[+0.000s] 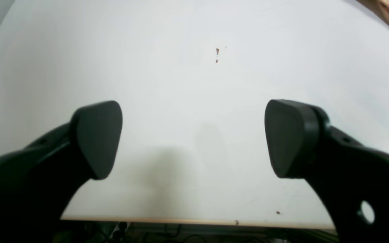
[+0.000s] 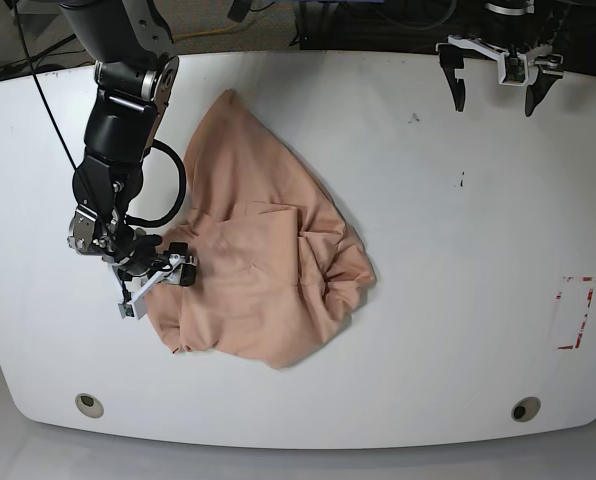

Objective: Fold the T-shirt properly
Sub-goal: 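Lower the right gripper onto the peach T-shirt edge and pinch it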

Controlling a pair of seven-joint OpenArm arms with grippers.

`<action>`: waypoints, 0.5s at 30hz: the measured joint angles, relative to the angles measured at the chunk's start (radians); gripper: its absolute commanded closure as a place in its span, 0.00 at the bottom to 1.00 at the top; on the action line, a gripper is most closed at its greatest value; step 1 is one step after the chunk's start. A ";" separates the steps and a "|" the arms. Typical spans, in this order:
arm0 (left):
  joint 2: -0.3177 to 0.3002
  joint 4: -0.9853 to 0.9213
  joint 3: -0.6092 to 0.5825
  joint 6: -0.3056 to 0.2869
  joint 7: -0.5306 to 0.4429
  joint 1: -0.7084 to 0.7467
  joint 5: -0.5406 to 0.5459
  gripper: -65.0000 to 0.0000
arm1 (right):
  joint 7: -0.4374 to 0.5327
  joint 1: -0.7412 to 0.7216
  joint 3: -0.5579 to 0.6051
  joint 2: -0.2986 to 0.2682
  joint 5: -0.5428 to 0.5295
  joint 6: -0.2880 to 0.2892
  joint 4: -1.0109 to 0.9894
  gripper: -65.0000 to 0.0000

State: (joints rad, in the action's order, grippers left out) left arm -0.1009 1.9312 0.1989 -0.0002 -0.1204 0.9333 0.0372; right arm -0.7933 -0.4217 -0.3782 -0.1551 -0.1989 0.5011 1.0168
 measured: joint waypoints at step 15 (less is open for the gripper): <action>0.000 0.000 -0.004 0.000 0.000 0.000 0.000 0.00 | 0.003 -0.015 0.006 0.027 0.000 -0.003 -0.005 1.00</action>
State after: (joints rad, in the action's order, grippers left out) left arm -0.1009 1.9312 0.1951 -0.0006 -0.1207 0.9337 0.0372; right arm -0.7898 -0.4366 -0.3725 -0.1280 -0.1989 0.4984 1.0115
